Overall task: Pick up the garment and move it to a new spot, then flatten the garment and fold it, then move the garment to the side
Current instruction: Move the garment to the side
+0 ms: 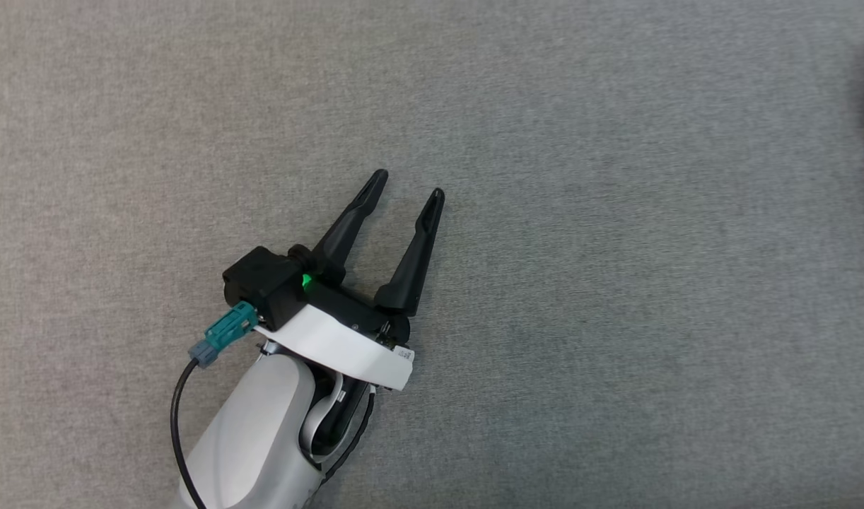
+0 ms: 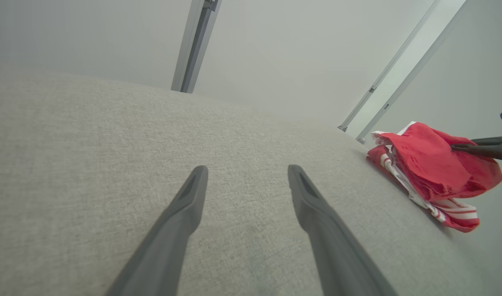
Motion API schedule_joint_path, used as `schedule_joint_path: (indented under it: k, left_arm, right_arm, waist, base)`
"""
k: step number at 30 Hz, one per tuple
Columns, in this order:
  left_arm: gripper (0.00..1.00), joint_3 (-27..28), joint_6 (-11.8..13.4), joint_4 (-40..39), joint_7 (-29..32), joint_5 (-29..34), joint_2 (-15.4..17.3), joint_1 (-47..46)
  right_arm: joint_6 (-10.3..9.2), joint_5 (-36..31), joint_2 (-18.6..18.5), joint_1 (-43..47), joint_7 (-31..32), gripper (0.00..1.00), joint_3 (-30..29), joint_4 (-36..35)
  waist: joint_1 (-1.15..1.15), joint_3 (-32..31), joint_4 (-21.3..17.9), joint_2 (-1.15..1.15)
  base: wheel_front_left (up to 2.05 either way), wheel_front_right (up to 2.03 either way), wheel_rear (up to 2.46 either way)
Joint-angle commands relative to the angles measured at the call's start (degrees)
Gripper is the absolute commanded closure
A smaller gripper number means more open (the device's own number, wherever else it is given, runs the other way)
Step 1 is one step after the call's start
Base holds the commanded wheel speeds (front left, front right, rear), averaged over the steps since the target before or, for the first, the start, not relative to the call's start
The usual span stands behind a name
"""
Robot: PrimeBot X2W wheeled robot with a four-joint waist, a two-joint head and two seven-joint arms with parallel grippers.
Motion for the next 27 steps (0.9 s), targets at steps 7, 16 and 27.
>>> schedule_joint_path:
  k: [7, 16, 27]
  left_arm:
    - [0.0, -0.96, -0.33, 0.72, -0.02, -1.12, 0.59, -2.02]
    - [0.0, -0.85, -0.19, 1.09, 0.05, -2.34, 0.86, -2.06]
    - [0.0, 0.22, -0.17, 1.2, -0.04, -1.53, 0.39, 0.06]
  right_arm:
    - [-0.04, -0.4, -1.49, 1.97, -1.29, 1.0, -2.55, 4.16]
    - [-0.04, -4.49, -1.07, 3.22, -0.51, 1.0, -4.09, 7.0]
    - [-0.04, -8.23, 4.56, 0.95, 4.56, 0.0, -7.21, 8.97]
  waist:
    - [0.0, 3.98, 3.96, 0.0]
    - [0.0, 4.68, 6.03, 0.0]
    - [0.0, -0.84, 4.79, 0.0]
  base:
    - [0.0, 0.0, 0.0]
    - [0.0, 0.0, 0.0]
    - [0.0, 0.0, 0.0]
